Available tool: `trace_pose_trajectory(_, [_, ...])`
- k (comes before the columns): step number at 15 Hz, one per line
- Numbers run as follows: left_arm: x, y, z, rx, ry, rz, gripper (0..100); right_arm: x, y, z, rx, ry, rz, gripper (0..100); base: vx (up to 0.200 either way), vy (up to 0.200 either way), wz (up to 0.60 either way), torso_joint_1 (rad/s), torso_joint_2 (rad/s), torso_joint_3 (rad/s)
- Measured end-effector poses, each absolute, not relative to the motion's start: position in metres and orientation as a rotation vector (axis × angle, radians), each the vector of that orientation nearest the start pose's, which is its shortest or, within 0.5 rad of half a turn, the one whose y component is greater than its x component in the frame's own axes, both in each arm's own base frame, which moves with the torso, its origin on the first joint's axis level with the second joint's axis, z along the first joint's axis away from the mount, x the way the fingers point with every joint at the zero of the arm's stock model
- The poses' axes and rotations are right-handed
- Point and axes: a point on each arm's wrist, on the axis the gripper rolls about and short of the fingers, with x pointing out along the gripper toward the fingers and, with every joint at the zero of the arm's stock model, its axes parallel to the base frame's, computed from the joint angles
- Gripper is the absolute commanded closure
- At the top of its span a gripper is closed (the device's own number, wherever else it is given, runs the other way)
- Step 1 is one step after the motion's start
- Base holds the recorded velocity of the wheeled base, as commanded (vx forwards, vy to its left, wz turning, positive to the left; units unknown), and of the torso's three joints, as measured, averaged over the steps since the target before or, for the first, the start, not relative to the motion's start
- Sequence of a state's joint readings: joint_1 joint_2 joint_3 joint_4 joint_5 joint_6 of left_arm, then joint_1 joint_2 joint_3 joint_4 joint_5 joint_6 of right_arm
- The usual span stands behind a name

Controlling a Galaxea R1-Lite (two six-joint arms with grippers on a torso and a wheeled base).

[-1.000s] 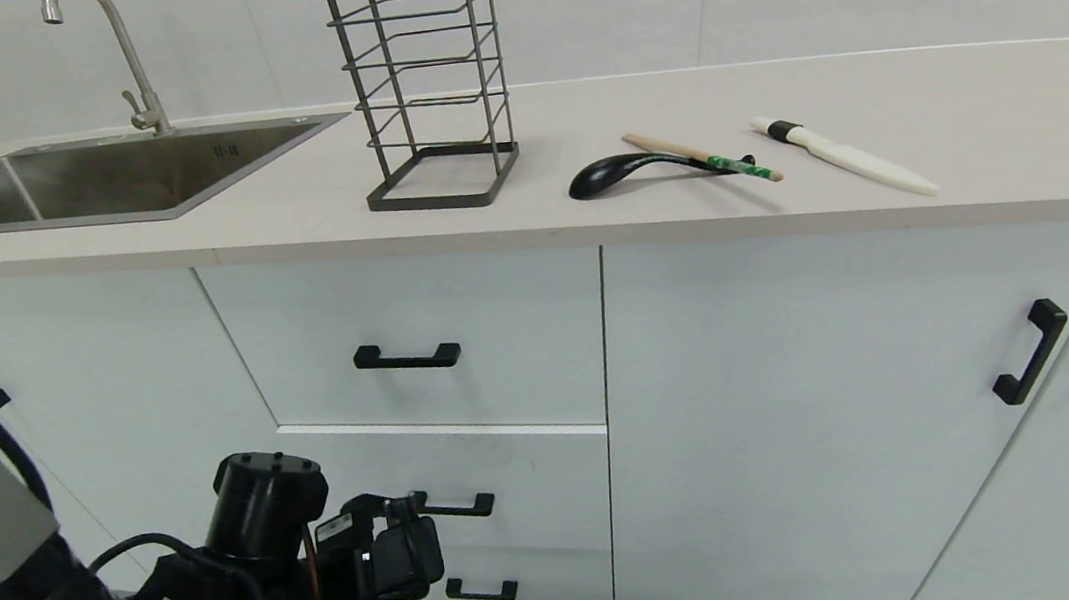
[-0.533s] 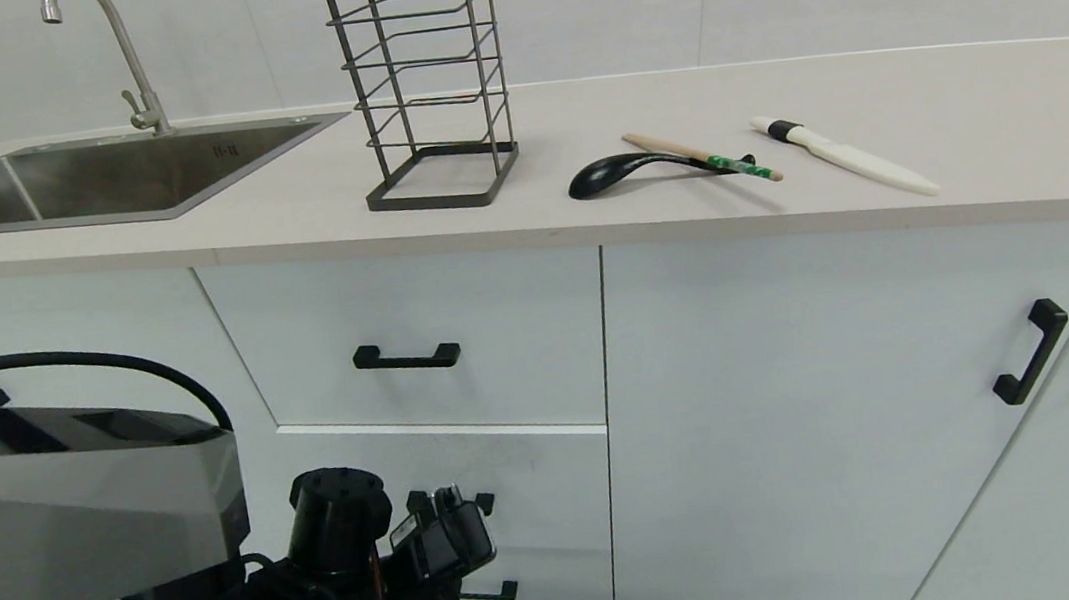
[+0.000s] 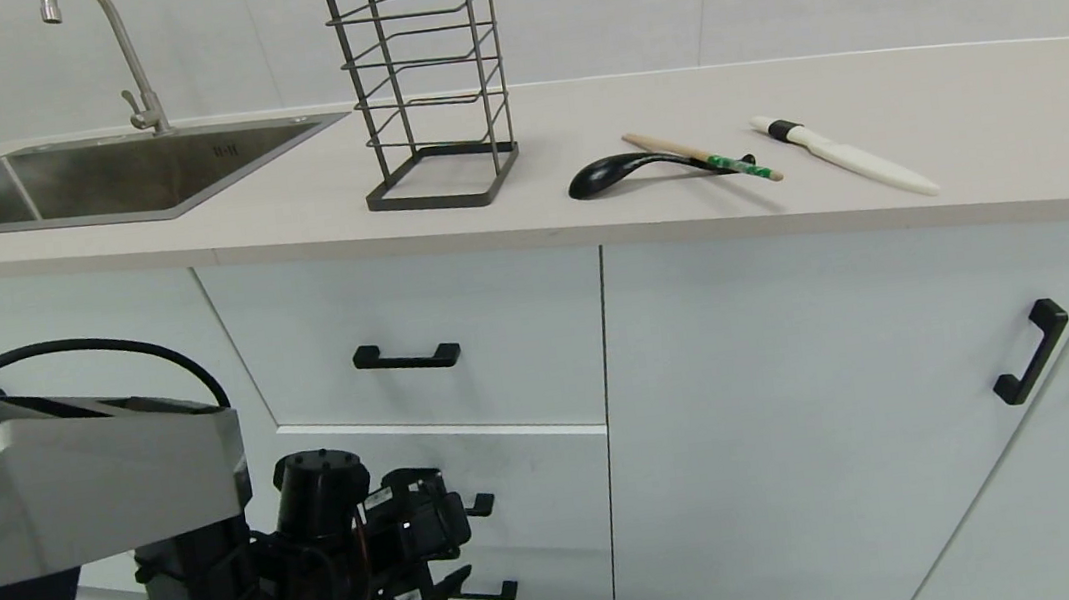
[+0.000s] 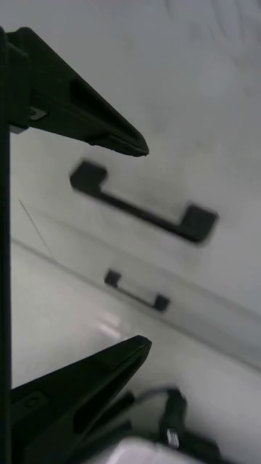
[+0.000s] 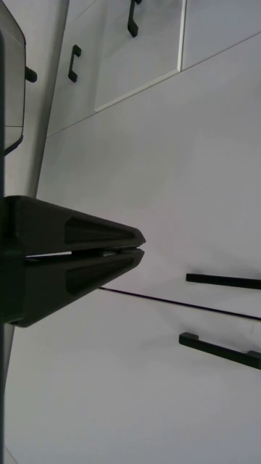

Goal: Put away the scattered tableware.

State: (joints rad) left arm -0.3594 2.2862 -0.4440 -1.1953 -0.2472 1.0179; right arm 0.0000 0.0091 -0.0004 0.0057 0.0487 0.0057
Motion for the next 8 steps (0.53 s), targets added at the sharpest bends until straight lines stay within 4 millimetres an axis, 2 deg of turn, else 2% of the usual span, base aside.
trace_pose_trajectory(4, [0.294,-0.109,-0.026,1.002,0.294,-0.851,0,-0.022,0.001,0.075,0.007,0.015,0.048,100,0.0,0.0,0.0,0.0,0.0,0.0])
trace_pose_trajectory(8, [0.289,-0.108,-0.04,0.986,0.351,-0.895,0,-0.022,0.001,0.075,0.007,0.015,0.049,100,0.0,0.0,0.0,0.0,0.0,0.0])
